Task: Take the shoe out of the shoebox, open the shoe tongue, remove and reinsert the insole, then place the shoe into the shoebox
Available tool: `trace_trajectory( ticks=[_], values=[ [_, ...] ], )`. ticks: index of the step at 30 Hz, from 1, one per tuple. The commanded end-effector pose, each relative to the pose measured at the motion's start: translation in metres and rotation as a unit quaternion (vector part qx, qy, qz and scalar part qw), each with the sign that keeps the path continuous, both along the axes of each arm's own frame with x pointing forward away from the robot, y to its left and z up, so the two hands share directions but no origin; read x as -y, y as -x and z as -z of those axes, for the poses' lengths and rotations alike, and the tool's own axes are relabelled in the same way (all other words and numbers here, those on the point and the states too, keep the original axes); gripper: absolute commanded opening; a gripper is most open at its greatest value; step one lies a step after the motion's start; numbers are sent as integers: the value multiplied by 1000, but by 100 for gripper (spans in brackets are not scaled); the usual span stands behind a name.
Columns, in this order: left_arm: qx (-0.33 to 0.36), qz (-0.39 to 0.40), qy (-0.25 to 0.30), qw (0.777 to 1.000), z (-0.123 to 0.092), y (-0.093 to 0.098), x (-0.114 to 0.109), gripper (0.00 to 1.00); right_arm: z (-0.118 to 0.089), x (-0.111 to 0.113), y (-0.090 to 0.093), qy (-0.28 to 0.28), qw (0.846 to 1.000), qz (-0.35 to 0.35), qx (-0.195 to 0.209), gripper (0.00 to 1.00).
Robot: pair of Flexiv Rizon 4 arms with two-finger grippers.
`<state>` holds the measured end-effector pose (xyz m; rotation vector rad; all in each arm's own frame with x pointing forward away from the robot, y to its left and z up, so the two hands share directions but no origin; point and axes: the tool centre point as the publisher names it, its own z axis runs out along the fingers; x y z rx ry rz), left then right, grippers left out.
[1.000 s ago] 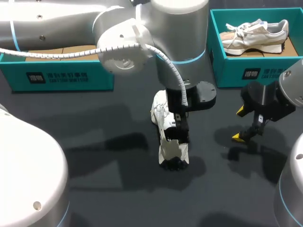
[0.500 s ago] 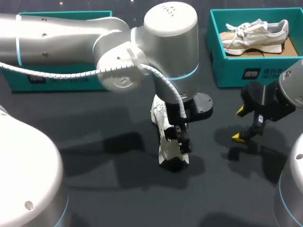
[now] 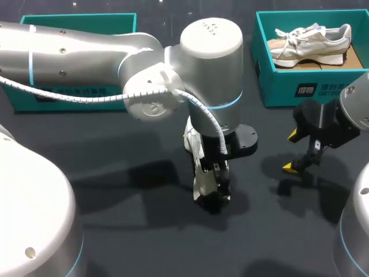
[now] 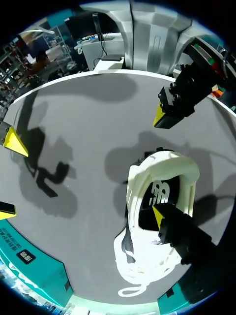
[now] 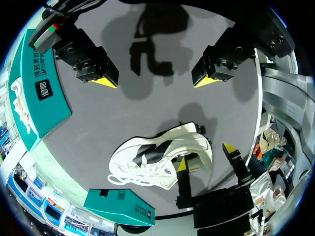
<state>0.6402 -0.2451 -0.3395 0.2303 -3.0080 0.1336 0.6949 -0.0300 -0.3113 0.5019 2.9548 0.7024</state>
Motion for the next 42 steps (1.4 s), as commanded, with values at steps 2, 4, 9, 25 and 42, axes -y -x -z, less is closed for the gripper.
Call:
trace_trajectory(
  ticks=[2, 4, 9, 25, 42],
  values=[
    [3, 16, -11, 1000, 10, 4, 9, 100, 0, 0, 1, 0, 1000, 0, 1, 100],
    [6, 22, -13, 1000, 12, 6, 8, 99, 0, 0, 1, 0, 1000, 0, 1, 100],
    [11, 33, -17, 999, 18, 11, 4, 92, 0, 0, 1, 0, 1000, 0, 1, 100],
    [22, 31, -11, 999, 27, 15, -8, 82, 0, 0, 1, 0, 1000, 0, 1, 100],
    [23, 33, -29, 999, 40, 12, -9, 41, 0, 0, 1, 0, 1000, 0, 1, 100]
  ],
)
